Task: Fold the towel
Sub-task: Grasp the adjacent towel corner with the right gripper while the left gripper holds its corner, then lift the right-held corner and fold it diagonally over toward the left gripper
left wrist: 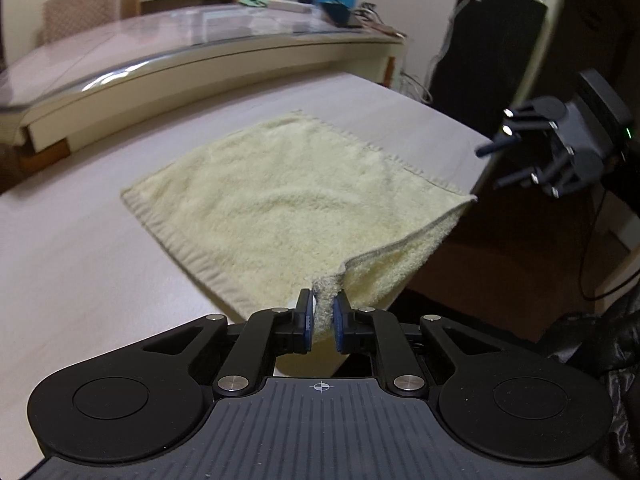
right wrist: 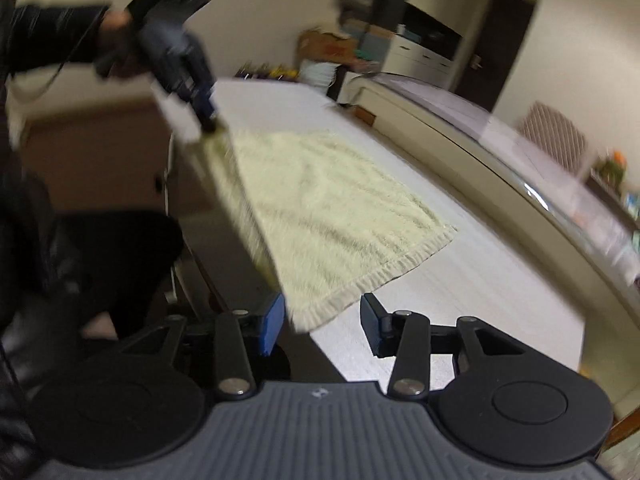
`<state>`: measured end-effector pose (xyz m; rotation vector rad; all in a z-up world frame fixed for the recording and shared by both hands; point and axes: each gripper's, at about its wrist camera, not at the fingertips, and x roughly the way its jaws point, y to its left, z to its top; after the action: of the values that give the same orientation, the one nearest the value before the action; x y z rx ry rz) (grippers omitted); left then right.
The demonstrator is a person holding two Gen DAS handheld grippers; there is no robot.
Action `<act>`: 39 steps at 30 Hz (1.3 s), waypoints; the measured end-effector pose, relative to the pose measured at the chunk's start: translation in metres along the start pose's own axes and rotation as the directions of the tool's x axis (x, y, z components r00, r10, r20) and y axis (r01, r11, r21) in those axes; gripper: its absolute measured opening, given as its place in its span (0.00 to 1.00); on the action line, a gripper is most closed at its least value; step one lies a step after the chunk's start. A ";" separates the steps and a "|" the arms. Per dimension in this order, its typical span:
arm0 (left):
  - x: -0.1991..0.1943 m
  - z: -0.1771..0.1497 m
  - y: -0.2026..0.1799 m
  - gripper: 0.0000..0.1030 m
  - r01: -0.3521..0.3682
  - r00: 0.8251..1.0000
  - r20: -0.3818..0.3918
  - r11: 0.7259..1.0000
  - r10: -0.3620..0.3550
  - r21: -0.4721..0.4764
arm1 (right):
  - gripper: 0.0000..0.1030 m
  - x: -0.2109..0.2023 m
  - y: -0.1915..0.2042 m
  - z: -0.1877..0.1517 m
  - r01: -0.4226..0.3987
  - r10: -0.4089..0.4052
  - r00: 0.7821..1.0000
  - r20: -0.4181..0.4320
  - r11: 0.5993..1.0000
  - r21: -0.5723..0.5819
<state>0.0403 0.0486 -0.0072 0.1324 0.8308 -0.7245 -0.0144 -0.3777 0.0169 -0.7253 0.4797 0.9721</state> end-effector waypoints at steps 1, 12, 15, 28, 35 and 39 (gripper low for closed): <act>0.000 -0.001 0.001 0.10 -0.001 1.000 0.006 1.000 0.001 -0.013 | 0.38 0.003 0.004 0.000 0.008 -0.008 1.000 -0.003 0.999 -0.032; 0.004 0.001 0.001 0.10 -0.022 1.000 0.002 0.998 0.022 -0.057 | 0.24 0.037 0.046 -0.002 0.040 -0.064 0.997 -0.052 0.927 -0.372; 0.003 -0.001 0.001 0.11 -0.028 1.000 0.001 0.997 0.028 -0.066 | 0.12 0.042 0.053 -0.005 0.052 -0.079 0.996 -0.047 0.908 -0.415; -0.024 -0.018 -0.020 0.11 -0.128 0.988 0.081 0.989 0.134 -0.073 | 0.06 0.028 0.004 0.049 0.027 -0.018 0.999 0.028 0.927 -0.373; -0.034 -0.039 -0.023 0.11 -0.133 0.974 0.164 0.980 0.157 -0.147 | 0.06 0.058 -0.047 0.109 -0.078 0.092 0.996 0.017 0.916 -0.393; -0.034 -0.045 -0.029 0.11 -0.143 0.965 0.201 0.980 0.170 -0.141 | 0.06 0.081 -0.056 0.132 -0.115 0.124 0.992 -0.008 0.894 -0.433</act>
<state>-0.0220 0.0620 -0.0088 0.0069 0.6508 -0.5249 0.0804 -0.2546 0.0708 -1.0955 0.2916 1.2200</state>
